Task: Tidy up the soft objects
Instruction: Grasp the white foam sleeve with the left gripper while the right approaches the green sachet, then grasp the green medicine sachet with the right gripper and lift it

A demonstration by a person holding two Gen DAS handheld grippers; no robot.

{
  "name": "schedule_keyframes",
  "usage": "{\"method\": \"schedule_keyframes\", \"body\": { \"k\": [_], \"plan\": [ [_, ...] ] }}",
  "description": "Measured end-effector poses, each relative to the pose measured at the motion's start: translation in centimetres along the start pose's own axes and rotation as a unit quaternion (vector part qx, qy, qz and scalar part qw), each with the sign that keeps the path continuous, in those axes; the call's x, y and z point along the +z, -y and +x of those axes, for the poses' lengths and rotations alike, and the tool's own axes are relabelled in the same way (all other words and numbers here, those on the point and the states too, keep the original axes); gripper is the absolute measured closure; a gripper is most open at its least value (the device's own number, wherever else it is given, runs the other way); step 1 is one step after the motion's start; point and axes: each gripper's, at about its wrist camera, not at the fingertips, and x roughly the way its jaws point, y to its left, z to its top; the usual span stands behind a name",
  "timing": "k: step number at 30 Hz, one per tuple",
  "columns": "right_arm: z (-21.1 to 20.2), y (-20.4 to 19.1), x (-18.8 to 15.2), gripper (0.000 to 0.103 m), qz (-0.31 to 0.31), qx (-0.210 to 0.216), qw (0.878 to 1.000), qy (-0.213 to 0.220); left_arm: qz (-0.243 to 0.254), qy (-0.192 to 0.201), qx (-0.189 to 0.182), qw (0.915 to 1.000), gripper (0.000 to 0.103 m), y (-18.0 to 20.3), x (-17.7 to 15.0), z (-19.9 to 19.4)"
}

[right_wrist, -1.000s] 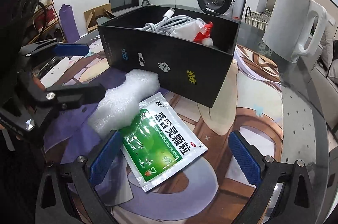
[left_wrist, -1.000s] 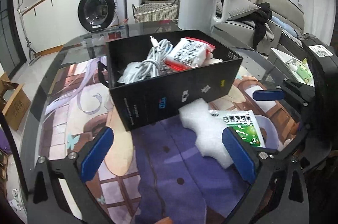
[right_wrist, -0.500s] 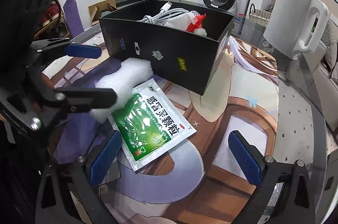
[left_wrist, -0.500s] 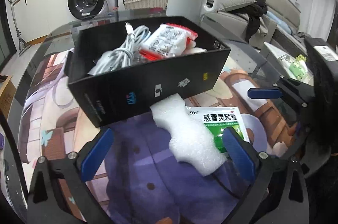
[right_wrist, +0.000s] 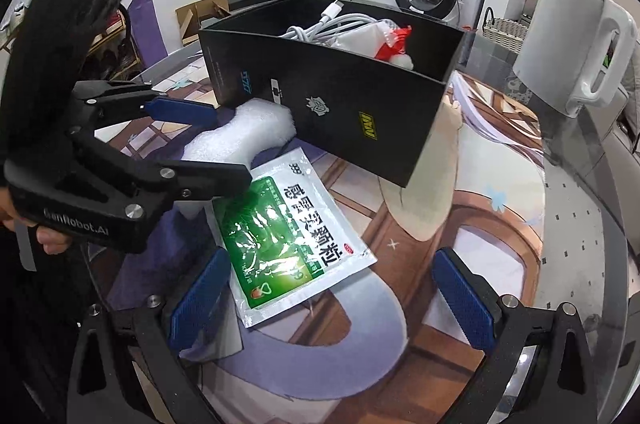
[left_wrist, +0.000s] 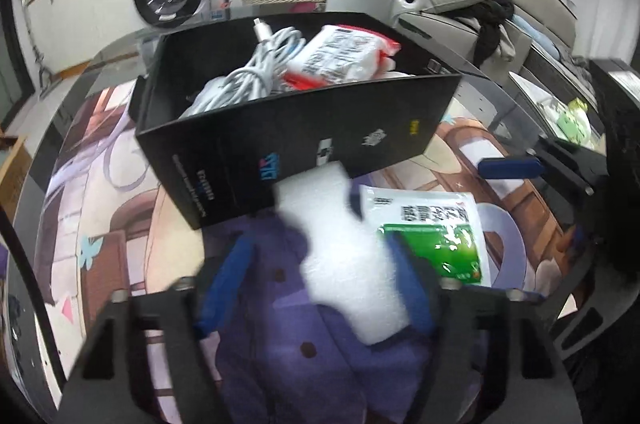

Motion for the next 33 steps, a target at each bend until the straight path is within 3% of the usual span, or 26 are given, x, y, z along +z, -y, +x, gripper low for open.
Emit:
{"method": "schedule_keyframes", "body": {
  "k": [1,3,19,27,33],
  "plan": [
    [0.2,0.0,0.1,0.001,0.0,0.002,1.0,-0.001,0.005,0.001,0.0,1.0,0.062,0.2,0.0,-0.1],
    [0.3,-0.2,0.4,0.001,-0.007,0.005,1.0,-0.001,0.012,0.0,-0.005,0.9999,0.065,0.3,-0.1,-0.2],
    [1.5,-1.8,1.9,0.001,-0.053,0.042,0.998,-0.014,0.013,0.023,0.0,0.9997,0.065,-0.9,0.0,-2.1],
    [0.4,-3.6,0.6,0.001,-0.079,0.087,0.993,-0.018,0.015,0.023,-0.001,0.9996,0.065,-1.2,0.1,-2.1],
    [1.5,-3.8,1.7,0.001,-0.07,0.062,0.995,-0.02,0.013,0.025,0.0,0.9996,0.065,-1.6,0.0,-2.3]
  ]
}}
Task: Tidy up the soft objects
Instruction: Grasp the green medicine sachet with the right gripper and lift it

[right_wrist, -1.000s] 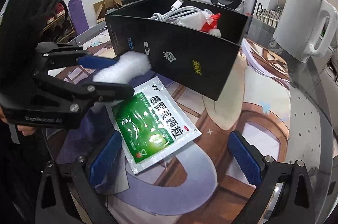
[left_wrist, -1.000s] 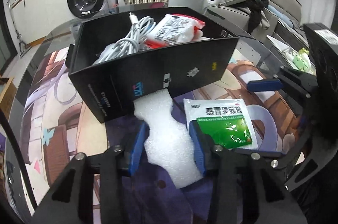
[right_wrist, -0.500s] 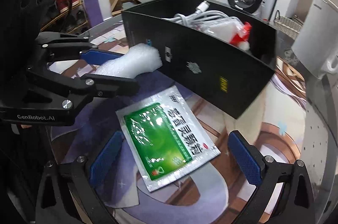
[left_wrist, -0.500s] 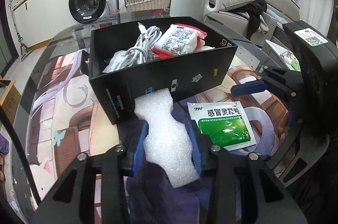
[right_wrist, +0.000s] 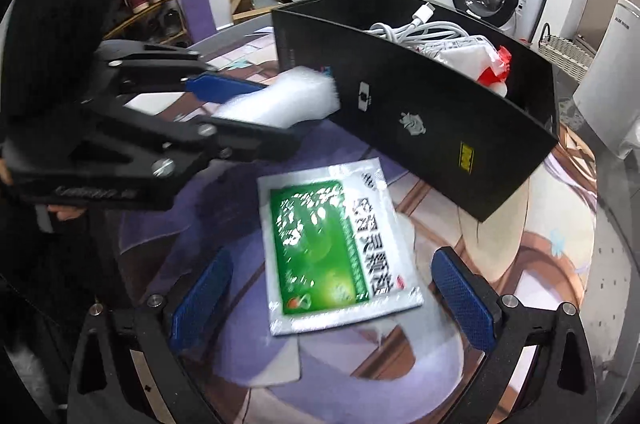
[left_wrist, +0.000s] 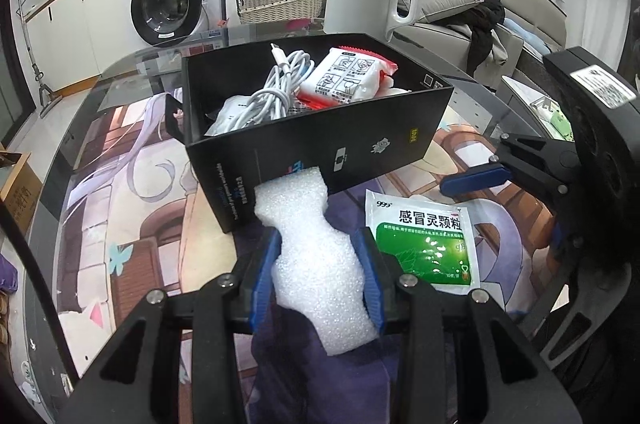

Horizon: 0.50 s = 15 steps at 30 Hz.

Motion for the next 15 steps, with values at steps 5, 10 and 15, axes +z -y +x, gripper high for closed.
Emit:
{"method": "schedule_keyframes", "body": {
  "k": [5,10,15],
  "plan": [
    [0.3,0.1,0.3,0.008,0.002,0.001,1.0,0.007,-0.003,0.006,0.0,1.0,0.065,-0.3,0.0,-0.5],
    [-0.4,0.4,0.0,0.035,0.006,0.001,1.0,0.019,-0.002,0.018,-0.009,0.9998,0.065,-0.6,0.0,-1.4],
    [-1.0,-0.5,-0.7,0.055,0.009,-0.008,0.999,0.036,-0.01,0.026,-0.008,0.9996,0.065,-1.0,0.3,-1.8]
  ]
}}
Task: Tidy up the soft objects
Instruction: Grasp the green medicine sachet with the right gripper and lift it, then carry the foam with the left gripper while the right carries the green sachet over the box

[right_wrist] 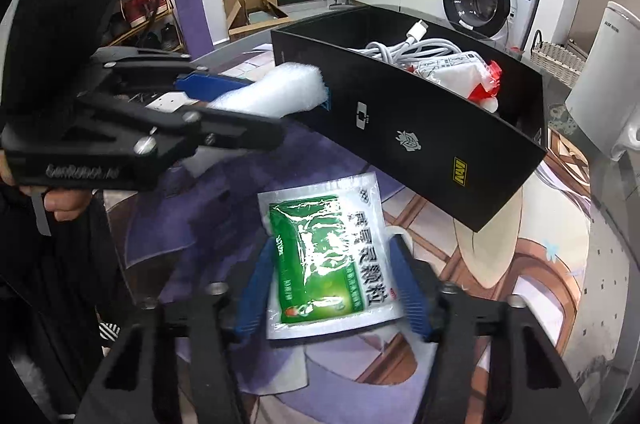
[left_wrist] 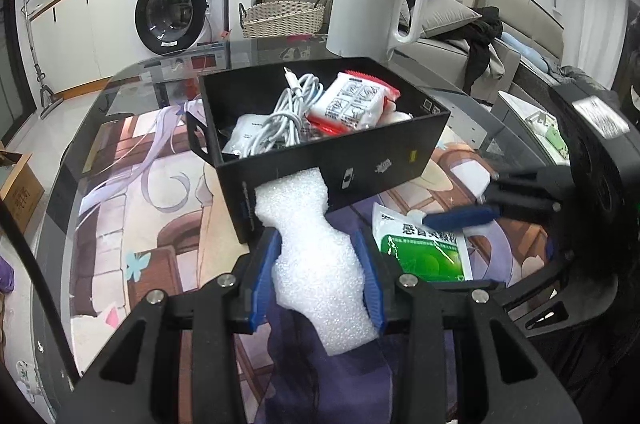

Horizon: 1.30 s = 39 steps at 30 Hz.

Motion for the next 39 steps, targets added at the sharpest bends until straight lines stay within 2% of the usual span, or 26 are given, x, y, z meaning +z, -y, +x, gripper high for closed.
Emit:
{"method": "schedule_keyframes", "body": {
  "k": [4,7,19,39],
  "plan": [
    [-0.6,-0.2,-0.4,0.067,0.001,0.003,1.0,0.01,0.006,0.012,0.0,0.9999,0.065,0.4,0.2,-0.6],
    [-1.2,-0.3,-0.8,0.069,0.003,0.006,1.0,0.016,0.007,0.018,-0.001,0.9998,0.065,0.5,0.4,-0.8],
    [-7.3,0.2,0.2,0.069,0.025,0.011,0.993,0.114,0.005,0.05,-0.009,0.9987,0.065,0.2,1.1,-2.4],
    [-8.1,3.4,3.2,0.069,0.095,-0.034,0.982,0.162,-0.012,0.097,-0.003,0.9952,0.065,-0.5,3.8,-3.8]
  ]
}}
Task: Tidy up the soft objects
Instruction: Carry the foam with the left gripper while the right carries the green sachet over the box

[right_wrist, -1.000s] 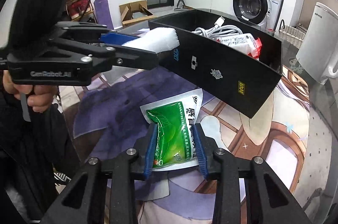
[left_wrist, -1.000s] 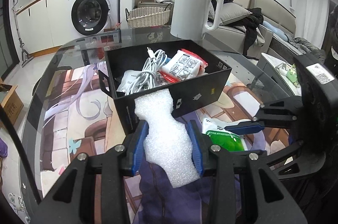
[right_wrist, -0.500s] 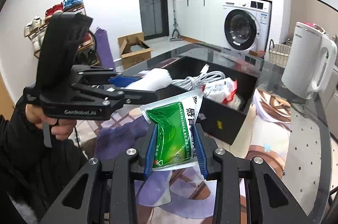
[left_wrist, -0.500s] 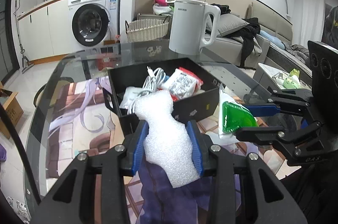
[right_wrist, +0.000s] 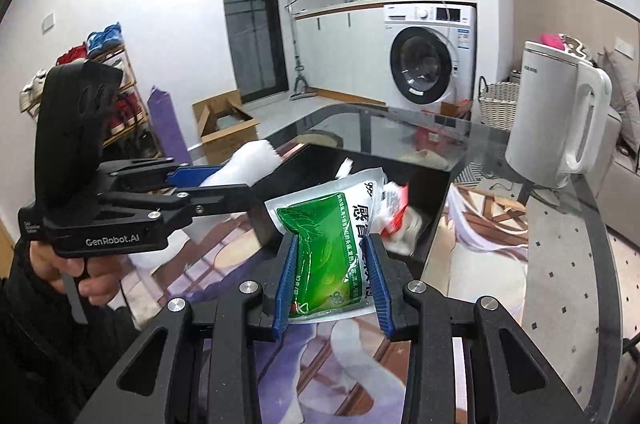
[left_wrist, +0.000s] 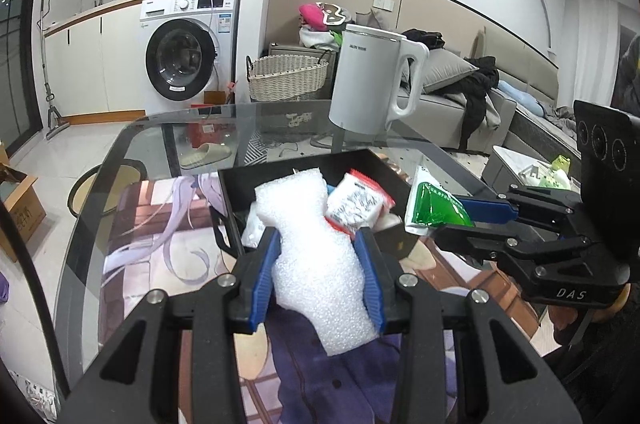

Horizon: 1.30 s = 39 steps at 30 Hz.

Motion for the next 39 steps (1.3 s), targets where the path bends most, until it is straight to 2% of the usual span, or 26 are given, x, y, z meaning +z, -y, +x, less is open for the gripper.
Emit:
{"method": "schedule_keyframes", "body": {
  "k": [8,18,39],
  "plan": [
    [1.5,0.3,1.3,0.069,0.016,-0.011,1.0,0.006,-0.006,0.011,0.023,0.9997,0.065,-1.4,0.8,0.6],
    [3.2,1.5,3.3,0.069,0.03,-0.032,0.999,0.015,-0.011,0.012,0.031,0.9994,0.065,-2.4,2.2,2.3],
    [6.3,4.3,3.6,0.069,0.058,-0.057,0.997,-0.002,0.013,-0.007,0.032,0.9994,0.065,-1.0,3.6,7.3]
  ]
}}
